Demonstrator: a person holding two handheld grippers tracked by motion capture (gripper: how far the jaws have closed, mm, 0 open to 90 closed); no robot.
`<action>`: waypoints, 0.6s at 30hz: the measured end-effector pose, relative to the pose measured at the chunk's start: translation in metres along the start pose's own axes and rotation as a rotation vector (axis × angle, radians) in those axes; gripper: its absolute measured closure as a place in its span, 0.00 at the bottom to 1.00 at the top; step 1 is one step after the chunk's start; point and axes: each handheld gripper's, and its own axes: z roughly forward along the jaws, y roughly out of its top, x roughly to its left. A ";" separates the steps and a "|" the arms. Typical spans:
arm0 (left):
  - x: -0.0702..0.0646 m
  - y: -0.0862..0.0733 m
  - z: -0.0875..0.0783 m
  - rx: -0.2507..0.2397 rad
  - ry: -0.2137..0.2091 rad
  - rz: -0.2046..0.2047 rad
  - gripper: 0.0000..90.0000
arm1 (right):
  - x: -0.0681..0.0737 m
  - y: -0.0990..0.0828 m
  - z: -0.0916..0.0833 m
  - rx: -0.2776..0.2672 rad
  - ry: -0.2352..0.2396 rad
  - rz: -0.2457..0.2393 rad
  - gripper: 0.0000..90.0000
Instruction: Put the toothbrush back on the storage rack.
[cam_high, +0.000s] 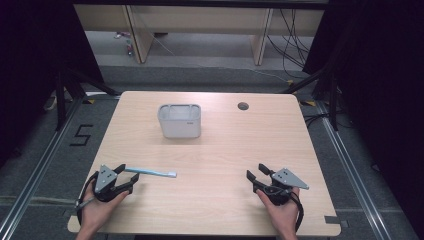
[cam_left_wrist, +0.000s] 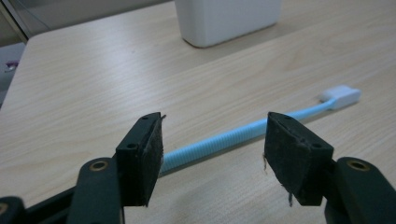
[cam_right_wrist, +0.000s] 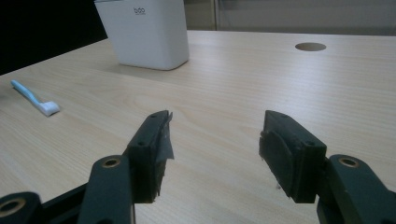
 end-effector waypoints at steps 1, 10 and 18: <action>0.000 0.000 -0.001 -0.007 -0.002 0.001 0.40 | 0.000 0.000 0.000 0.000 -0.003 -0.002 0.47; 0.007 0.001 -0.003 -0.042 -0.025 -0.058 0.40 | 0.007 0.000 0.003 0.027 -0.023 0.024 0.44; 0.009 0.024 -0.007 -0.067 -0.041 -0.063 0.42 | 0.003 0.001 0.004 0.033 -0.022 -0.031 0.43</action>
